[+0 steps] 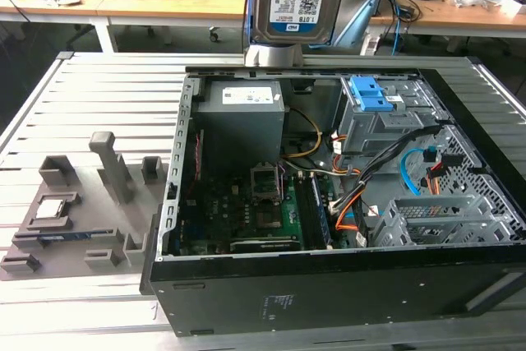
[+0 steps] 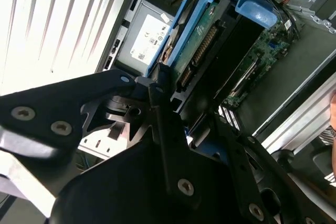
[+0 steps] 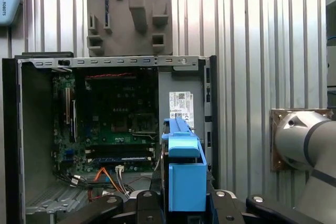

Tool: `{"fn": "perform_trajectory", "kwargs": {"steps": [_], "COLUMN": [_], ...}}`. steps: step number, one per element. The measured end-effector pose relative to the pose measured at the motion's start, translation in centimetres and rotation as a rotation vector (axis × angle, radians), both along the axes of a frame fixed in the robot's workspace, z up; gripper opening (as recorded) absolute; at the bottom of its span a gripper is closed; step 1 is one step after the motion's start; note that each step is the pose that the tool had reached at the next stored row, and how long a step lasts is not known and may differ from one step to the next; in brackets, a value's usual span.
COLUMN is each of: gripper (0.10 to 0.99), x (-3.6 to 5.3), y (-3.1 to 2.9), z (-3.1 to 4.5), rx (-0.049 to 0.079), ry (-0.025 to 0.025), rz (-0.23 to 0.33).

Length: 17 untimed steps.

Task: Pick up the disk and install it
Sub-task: 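Pick up the disk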

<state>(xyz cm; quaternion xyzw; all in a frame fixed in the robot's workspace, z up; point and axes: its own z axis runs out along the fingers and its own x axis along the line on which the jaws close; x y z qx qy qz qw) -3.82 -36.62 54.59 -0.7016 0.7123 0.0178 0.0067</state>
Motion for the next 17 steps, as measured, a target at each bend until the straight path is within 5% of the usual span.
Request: {"fn": "perform_trajectory", "kwargs": {"steps": [3,17], "gripper": [0.365,0.365], "x": [0.0,0.0], "y": [-0.28,-1.06], "z": [-0.03,-0.46], "rx": [-0.008,-0.009], "ry": [0.0001,0.0001], "rz": [0.0,0.0]}}
